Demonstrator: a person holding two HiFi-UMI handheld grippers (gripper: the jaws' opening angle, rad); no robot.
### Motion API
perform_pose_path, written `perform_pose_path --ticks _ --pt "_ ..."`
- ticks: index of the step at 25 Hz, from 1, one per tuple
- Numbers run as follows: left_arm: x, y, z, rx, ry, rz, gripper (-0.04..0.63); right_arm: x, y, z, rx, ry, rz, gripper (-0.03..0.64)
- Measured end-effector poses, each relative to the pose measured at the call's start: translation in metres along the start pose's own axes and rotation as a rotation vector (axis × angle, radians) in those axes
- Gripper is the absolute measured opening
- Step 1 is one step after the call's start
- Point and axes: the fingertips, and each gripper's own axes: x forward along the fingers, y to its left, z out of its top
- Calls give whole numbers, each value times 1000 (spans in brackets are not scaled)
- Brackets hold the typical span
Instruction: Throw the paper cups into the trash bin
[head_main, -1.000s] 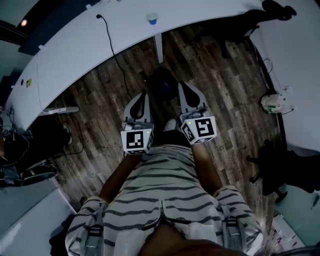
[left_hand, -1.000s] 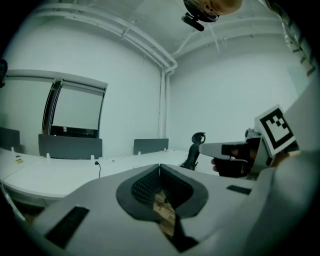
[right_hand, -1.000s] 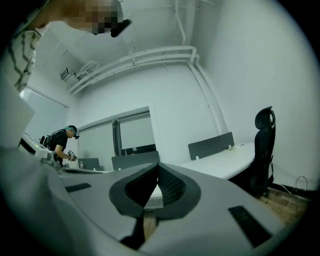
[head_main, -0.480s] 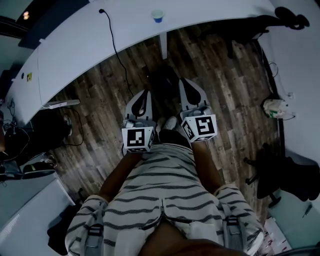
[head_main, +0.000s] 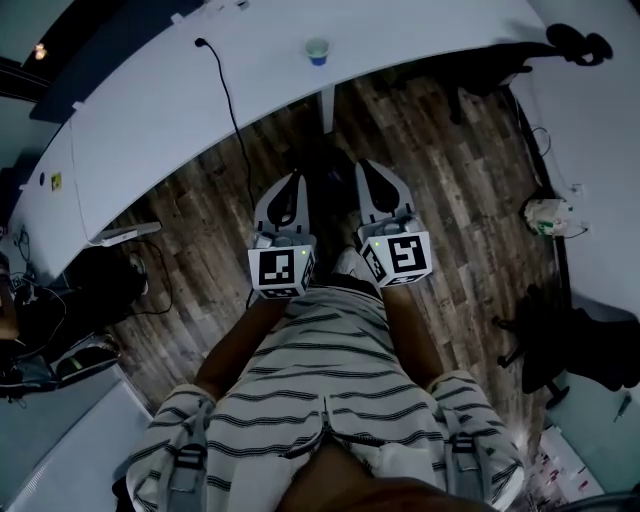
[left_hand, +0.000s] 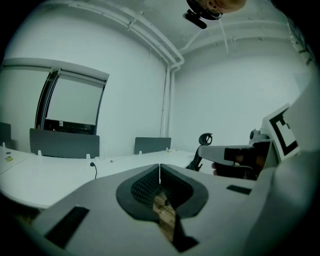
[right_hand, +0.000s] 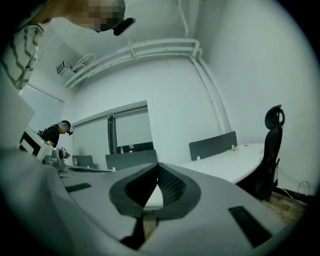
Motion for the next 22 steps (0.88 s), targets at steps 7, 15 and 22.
perform_pose_path --ticks 7,15,22 --pt "43 36 7 11 -2 -63 25 40 2 -1 -4 -2 -62 15" --pt "92 67 8 3 19 -118 25 73 -3 -7 9 12 -136 15" --pt "129 75 3 -11 47 -158 25 84 -11 -12 13 41 -189 15"
